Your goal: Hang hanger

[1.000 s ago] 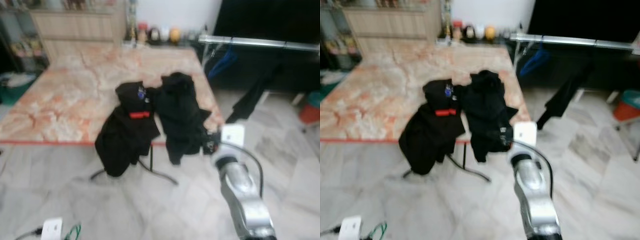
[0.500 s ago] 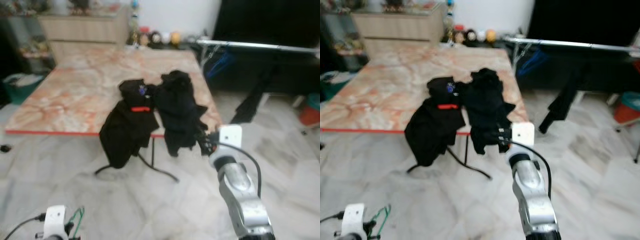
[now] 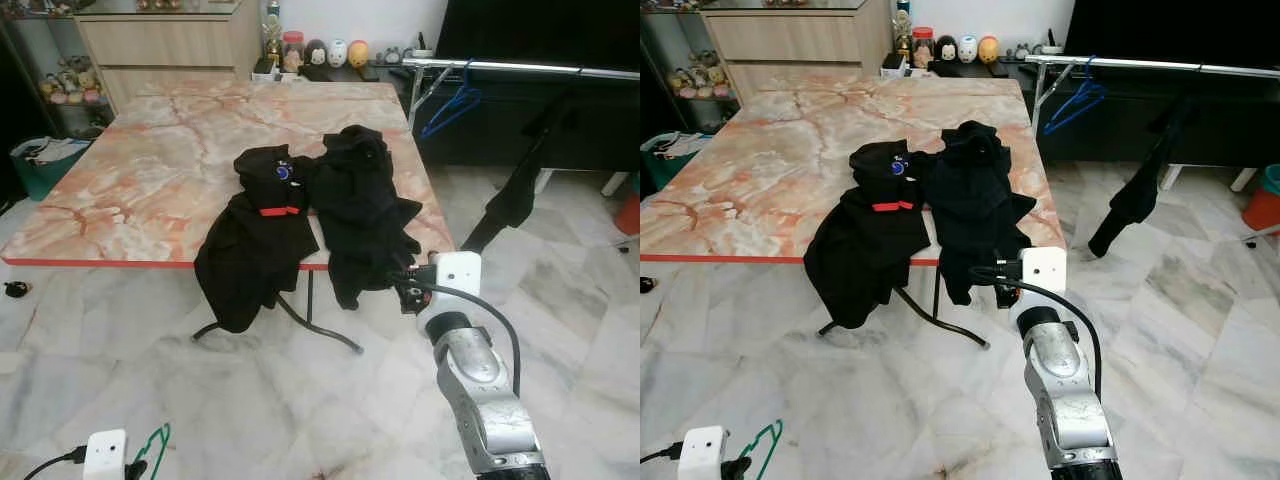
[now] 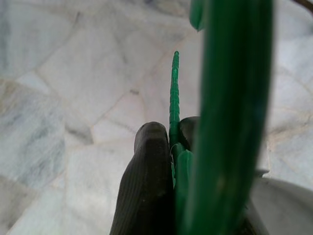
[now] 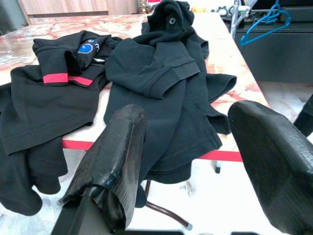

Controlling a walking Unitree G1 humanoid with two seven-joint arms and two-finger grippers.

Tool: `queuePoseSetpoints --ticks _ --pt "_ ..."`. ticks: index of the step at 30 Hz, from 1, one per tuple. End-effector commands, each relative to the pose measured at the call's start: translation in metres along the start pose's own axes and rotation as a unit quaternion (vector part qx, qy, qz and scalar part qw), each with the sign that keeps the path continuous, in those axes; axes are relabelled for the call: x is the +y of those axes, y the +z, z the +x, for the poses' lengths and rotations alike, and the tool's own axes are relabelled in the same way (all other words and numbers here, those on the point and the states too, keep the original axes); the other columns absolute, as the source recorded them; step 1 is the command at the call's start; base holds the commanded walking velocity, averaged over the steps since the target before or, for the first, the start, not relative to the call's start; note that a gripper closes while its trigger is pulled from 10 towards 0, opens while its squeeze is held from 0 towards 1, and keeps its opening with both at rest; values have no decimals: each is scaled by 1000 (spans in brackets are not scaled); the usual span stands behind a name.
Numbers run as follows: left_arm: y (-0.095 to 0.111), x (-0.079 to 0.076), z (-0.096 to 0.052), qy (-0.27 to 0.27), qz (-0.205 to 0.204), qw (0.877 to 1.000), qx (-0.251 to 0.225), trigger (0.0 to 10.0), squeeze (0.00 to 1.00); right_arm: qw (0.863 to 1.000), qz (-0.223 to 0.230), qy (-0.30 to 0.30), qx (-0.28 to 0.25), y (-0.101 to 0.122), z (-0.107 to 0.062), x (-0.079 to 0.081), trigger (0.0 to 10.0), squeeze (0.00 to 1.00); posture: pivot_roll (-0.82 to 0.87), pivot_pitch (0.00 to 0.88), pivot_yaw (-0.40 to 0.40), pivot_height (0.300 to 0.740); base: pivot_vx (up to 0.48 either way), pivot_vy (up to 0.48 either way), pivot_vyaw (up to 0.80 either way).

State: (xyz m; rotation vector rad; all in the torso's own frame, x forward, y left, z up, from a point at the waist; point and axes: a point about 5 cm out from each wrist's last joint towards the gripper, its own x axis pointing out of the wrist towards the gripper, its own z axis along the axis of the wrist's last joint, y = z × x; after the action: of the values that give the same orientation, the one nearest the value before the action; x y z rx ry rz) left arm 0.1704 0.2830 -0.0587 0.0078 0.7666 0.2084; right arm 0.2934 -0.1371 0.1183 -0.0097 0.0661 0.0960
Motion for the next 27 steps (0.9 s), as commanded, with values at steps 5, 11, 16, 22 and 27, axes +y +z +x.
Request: queuePoseSetpoints --ticks 5,11,16,22,27 --pt "7 -2 2 -2 2 1000 -14 10000 0 1000 -6 -1 6 -5 1 -1 10000 0 126 0 -12 740 0 0 0" --pt "7 -4 3 -4 -2 1000 -12 10000 0 999 -9 -23 24 -18 1 -17 10000 0 114 0 -13 740 0 0 0" --pt "6 -7 4 -6 -8 1000 0 10000 0 994 -30 -77 76 -47 0 -58 10000 0 95 0 -15 740 0 0 0" --pt "3 -3 3 0 -19 1000 17 10000 0 980 -50 -109 159 -93 -12 -83 10000 0 106 0 -23 740 0 0 0" --pt "-6 3 0 8 -22 999 34 10000 0 967 -38 -93 232 -133 -31 -73 10000 0 113 0 -21 740 -202 0 0"
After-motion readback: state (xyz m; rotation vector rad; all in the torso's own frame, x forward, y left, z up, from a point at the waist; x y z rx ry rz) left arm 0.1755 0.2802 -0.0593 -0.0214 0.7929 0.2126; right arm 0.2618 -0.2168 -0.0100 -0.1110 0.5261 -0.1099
